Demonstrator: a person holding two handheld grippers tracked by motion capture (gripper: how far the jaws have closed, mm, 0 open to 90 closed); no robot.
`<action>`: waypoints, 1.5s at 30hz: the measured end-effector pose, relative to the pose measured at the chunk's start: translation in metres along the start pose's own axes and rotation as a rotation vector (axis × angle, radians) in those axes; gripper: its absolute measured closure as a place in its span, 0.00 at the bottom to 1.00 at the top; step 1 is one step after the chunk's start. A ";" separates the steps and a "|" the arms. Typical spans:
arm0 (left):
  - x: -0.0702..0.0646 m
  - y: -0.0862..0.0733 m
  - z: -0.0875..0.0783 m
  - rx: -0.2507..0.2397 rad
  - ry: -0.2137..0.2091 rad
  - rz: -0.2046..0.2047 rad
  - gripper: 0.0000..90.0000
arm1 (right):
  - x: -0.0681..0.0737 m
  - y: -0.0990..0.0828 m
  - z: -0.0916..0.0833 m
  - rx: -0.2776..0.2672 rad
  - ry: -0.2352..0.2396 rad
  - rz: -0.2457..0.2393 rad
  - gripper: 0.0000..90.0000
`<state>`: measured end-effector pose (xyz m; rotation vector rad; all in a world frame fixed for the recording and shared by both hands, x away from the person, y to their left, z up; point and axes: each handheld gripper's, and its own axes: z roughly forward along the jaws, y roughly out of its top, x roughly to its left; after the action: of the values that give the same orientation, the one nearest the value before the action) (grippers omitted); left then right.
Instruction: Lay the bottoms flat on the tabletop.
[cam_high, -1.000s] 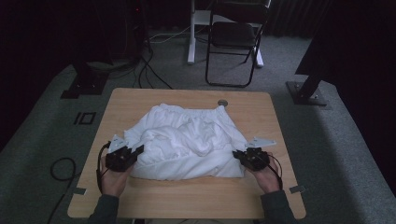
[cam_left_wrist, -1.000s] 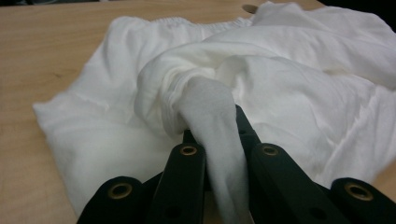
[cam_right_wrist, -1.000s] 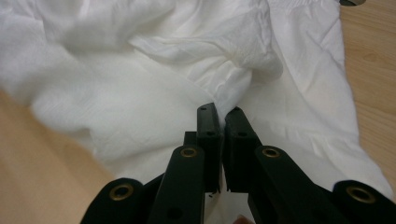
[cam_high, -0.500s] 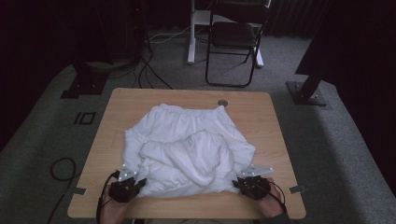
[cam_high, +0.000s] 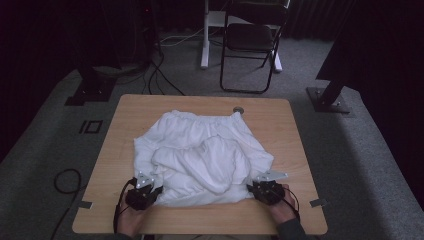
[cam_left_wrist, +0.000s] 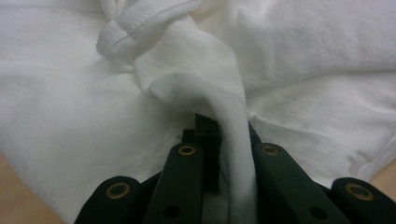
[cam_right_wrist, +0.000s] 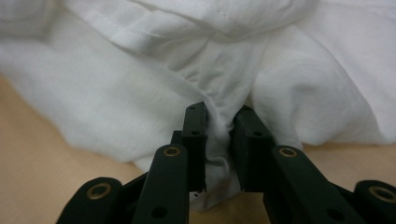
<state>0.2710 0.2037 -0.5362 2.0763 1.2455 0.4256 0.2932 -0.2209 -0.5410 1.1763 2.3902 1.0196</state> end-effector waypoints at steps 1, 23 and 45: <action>0.000 0.003 0.003 -0.002 0.009 0.006 0.96 | -0.007 0.008 0.008 -0.007 -0.031 0.005 0.84; 0.040 0.083 0.080 -0.060 0.075 -0.044 0.96 | -0.078 0.075 0.066 -0.010 -0.175 0.119 0.84; 0.046 0.135 0.121 -0.009 0.107 -0.130 0.92 | -0.113 0.097 0.080 0.017 -0.252 0.225 0.89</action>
<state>0.4517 0.1551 -0.5330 1.9732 1.4297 0.4861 0.4614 -0.2311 -0.5349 1.5090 2.1120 0.8552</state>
